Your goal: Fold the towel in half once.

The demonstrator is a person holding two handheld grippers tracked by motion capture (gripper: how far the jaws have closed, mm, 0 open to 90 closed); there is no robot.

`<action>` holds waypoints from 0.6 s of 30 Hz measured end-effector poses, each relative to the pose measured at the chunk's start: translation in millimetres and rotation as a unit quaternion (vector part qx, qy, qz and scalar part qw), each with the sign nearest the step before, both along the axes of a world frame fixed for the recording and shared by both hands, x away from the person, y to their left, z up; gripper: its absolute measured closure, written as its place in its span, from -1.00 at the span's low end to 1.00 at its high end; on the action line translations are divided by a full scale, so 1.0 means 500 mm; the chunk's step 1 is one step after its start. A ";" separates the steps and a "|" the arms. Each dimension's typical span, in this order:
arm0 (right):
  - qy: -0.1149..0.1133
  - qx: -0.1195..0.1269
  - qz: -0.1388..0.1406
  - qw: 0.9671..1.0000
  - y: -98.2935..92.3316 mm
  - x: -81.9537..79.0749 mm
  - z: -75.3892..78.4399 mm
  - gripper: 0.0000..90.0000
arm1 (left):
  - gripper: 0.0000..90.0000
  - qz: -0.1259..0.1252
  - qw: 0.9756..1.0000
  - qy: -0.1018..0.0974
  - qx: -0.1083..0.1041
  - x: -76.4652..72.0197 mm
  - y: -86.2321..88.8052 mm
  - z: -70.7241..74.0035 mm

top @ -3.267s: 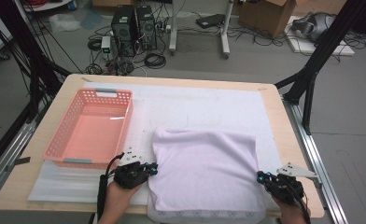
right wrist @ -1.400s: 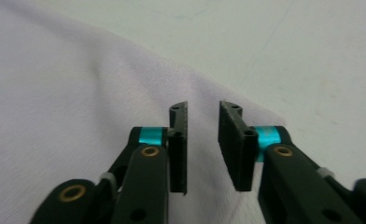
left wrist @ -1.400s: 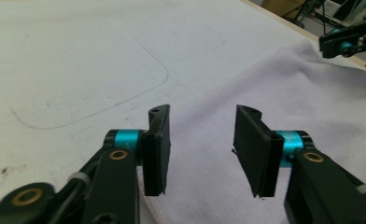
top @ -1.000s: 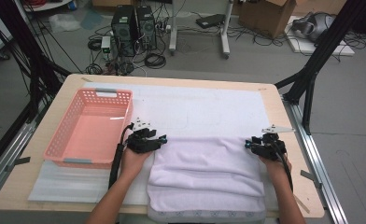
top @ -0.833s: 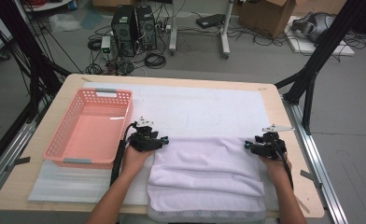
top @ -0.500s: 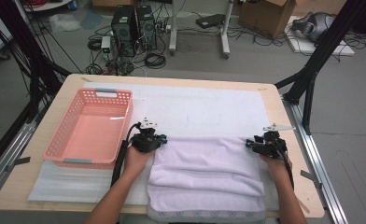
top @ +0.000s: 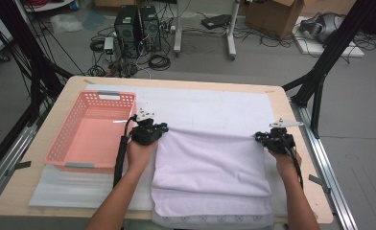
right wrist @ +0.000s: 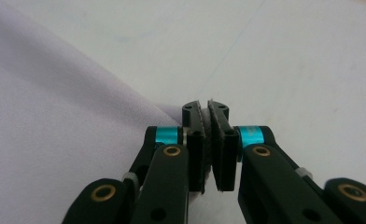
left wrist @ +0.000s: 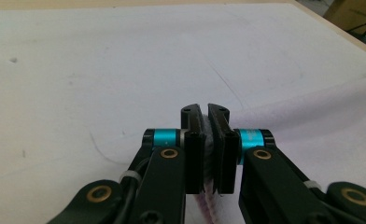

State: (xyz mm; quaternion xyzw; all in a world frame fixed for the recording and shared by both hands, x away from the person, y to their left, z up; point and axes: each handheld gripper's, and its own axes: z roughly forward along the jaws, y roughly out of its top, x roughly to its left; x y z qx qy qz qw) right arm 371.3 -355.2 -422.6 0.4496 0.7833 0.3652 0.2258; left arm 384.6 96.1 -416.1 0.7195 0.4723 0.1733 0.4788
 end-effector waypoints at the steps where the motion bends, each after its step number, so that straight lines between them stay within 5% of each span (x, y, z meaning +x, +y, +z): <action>1: -0.005 0.000 -0.003 1.000 0.000 0.004 0.004 0.92 | 0.89 0.001 1.000 -0.002 -0.001 0.008 0.001 0.004; 11: -0.052 -0.016 -0.028 0.998 0.022 0.096 0.043 0.92 | 0.89 0.034 0.999 -0.012 0.001 0.111 0.000 0.025; 18: -0.069 0.016 -0.064 0.995 0.023 0.149 0.051 0.91 | 0.88 0.052 0.998 -0.023 -0.027 0.165 0.005 0.037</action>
